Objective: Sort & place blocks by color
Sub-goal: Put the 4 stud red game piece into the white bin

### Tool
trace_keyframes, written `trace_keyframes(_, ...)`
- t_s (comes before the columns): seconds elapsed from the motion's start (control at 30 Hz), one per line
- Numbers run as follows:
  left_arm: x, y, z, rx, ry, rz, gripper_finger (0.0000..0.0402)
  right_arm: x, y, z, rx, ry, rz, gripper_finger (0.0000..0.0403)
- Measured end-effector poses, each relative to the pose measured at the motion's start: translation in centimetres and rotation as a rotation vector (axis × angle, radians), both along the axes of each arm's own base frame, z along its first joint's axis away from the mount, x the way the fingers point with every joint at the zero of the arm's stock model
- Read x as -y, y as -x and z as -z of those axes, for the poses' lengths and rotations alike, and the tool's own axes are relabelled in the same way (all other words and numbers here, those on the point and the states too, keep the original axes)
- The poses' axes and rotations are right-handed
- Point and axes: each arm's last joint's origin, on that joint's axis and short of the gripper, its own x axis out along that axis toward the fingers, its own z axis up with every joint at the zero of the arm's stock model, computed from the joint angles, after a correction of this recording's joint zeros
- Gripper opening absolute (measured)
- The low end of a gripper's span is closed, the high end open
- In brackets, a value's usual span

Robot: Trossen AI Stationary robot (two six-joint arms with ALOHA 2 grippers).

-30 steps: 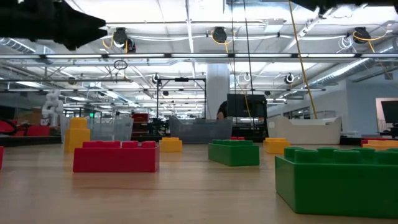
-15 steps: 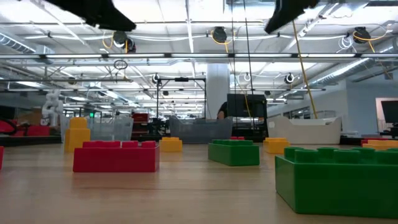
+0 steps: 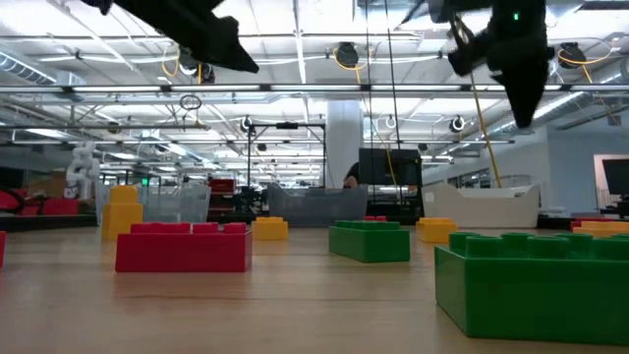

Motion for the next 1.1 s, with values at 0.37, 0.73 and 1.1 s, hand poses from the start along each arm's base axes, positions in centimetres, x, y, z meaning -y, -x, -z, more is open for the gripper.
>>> trace_keyframes(0.37,-0.8,-0.9,0.4,-0.009,-0.031,0.019,0.0269,-0.6,3.0,5.9,-0.193,-0.162,0.193,0.0244)
trace_keyframes(0.73,-1.0,-0.5,-0.2,-0.009,-0.079,0.022,0.0269,-0.6,2.0,7.0,0.005,-0.195,0.233,0.0245)
trace_keyframes(1.1,-1.1,-0.5,-0.2,-0.008,-0.077,0.016,0.0269,-0.7,3.4,9.9,-0.035,-0.193,0.235,0.0245)
